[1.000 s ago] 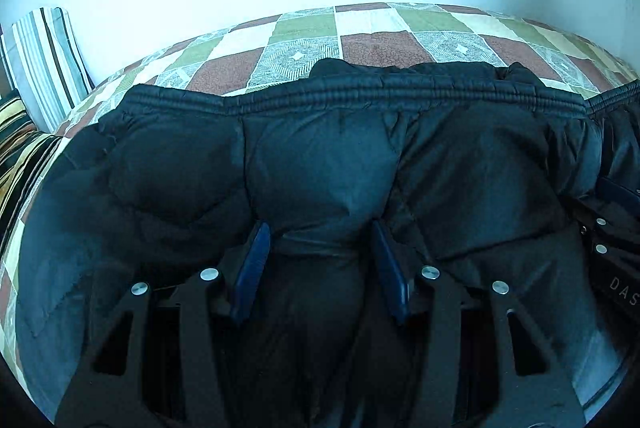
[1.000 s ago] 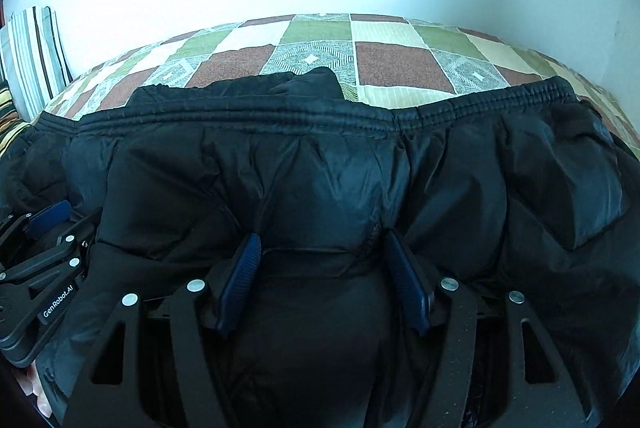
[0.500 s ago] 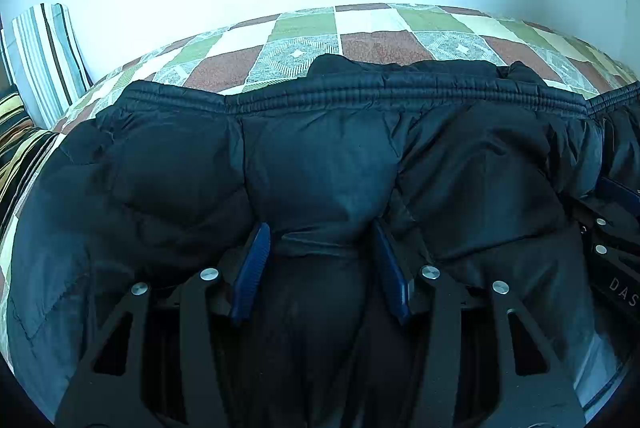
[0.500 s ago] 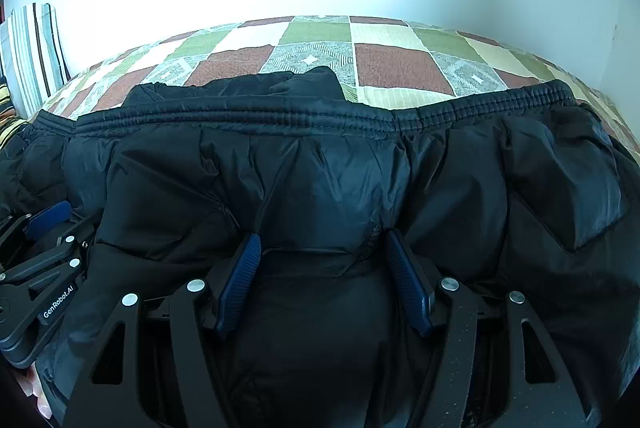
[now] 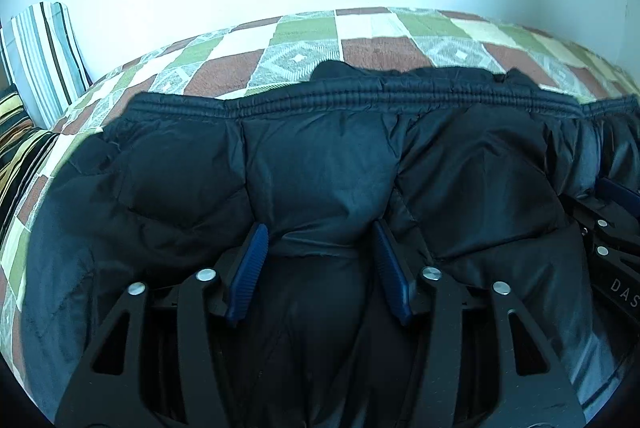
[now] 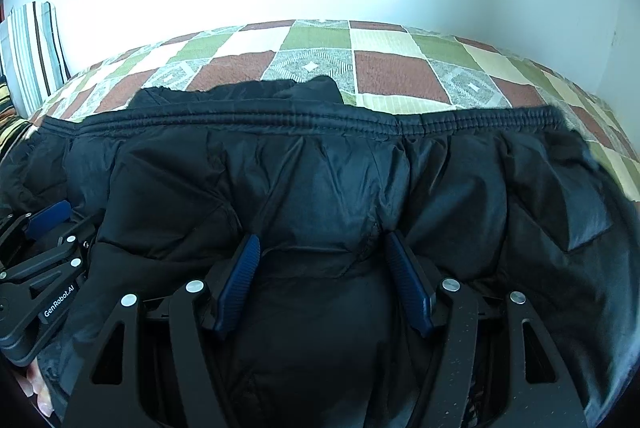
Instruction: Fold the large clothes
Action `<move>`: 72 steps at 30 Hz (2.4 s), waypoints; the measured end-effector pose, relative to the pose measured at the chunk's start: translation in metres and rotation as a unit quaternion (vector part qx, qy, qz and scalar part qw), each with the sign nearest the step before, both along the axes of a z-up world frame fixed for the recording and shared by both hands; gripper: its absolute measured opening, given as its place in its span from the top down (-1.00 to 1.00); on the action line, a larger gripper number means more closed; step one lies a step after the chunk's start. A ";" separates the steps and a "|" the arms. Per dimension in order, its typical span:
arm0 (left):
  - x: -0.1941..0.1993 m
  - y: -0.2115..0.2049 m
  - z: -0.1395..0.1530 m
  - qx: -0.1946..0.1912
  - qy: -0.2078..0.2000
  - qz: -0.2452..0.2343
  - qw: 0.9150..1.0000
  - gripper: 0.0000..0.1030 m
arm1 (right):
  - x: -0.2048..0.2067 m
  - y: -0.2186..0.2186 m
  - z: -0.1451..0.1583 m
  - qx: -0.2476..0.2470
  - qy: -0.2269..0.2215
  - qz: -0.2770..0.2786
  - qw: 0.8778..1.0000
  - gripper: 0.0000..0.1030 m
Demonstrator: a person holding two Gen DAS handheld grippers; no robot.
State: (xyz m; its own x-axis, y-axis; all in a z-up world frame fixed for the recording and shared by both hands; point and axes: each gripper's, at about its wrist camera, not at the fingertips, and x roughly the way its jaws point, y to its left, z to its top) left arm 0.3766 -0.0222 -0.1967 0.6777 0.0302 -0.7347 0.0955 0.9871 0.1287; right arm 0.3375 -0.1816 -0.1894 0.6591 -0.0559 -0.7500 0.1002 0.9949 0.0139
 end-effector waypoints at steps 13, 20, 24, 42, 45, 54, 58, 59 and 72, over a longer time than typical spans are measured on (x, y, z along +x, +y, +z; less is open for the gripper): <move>-0.094 0.124 0.059 -0.047 -0.019 0.048 0.998 -0.65 | -0.122 -0.059 0.053 0.001 -0.029 -0.032 0.999 -0.54; -0.119 0.197 0.038 -0.063 0.018 0.111 0.992 -0.74 | -0.164 -0.116 0.037 0.024 0.003 -0.093 0.995 -0.56; -0.120 0.197 0.021 -0.066 0.039 0.096 0.992 -0.75 | -0.162 -0.129 0.021 0.051 0.023 -0.102 0.993 -0.62; -0.107 0.194 -0.009 -0.131 0.074 0.096 0.984 -0.53 | -0.146 -0.130 -0.017 0.101 0.049 -0.093 0.989 -0.28; -0.108 0.187 -0.007 -0.157 0.074 0.071 0.982 0.05 | -0.149 -0.124 -0.014 0.095 0.045 -0.090 0.990 -0.07; -0.126 0.186 0.012 -0.179 0.046 0.063 0.981 0.70 | -0.162 -0.111 0.000 0.088 0.019 -0.087 0.992 0.47; -0.142 0.192 0.025 -0.170 0.029 0.059 0.983 0.71 | -0.176 -0.104 0.006 0.092 0.015 -0.079 0.993 0.50; -0.149 0.194 0.029 -0.171 0.027 0.060 0.983 0.71 | -0.179 -0.102 0.008 0.093 0.014 -0.076 0.993 0.51; -0.253 0.230 0.044 -0.149 0.030 0.069 0.986 0.71 | -0.274 -0.072 0.012 0.120 0.022 -0.042 0.992 0.51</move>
State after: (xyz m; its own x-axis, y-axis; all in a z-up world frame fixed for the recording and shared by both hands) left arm 0.1236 0.2077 -0.1522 0.6371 -0.1048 -0.7636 -0.0435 0.9842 -0.1714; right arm 0.0638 -0.2538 -0.1771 0.6262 0.0751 -0.7760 0.1881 0.9514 0.2439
